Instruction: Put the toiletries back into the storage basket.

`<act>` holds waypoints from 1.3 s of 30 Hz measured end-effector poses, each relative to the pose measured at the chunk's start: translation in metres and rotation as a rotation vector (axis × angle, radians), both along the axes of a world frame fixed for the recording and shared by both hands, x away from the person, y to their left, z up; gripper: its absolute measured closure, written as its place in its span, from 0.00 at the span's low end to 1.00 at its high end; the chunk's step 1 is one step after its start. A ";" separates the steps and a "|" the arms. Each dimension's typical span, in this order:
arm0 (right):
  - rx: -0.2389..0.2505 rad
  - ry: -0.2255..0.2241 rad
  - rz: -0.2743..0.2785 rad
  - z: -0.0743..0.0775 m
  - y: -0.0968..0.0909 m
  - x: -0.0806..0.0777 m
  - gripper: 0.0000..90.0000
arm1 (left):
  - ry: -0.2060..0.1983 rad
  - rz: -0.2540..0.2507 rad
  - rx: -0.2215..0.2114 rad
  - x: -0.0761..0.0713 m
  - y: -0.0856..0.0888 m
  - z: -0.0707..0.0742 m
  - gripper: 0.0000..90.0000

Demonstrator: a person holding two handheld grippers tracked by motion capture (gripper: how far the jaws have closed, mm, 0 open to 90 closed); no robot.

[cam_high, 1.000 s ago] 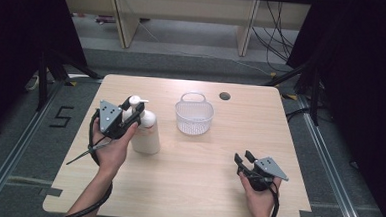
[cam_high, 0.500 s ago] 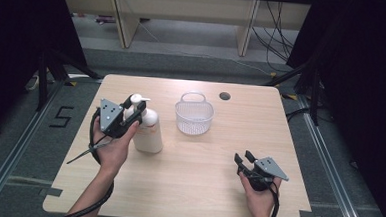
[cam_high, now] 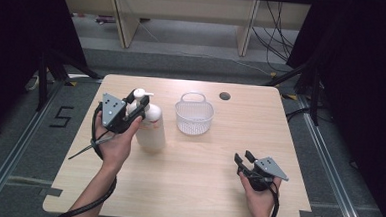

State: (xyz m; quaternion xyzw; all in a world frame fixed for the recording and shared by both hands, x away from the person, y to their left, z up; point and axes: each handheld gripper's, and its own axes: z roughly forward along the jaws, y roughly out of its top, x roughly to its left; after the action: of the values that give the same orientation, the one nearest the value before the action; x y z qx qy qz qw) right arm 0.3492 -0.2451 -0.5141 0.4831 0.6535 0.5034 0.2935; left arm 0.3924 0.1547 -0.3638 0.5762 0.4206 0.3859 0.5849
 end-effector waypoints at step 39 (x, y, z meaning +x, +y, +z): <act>0.014 -0.001 0.005 -0.001 0.001 0.001 0.60 | -0.021 -0.016 -0.011 0.012 -0.013 0.021 0.66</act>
State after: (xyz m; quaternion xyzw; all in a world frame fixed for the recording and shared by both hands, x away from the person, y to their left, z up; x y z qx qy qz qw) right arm 0.3501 -0.2439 -0.5146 0.4833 0.6510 0.5088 0.2894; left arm 0.4044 0.1420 -0.3433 0.5723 0.4119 0.3847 0.5956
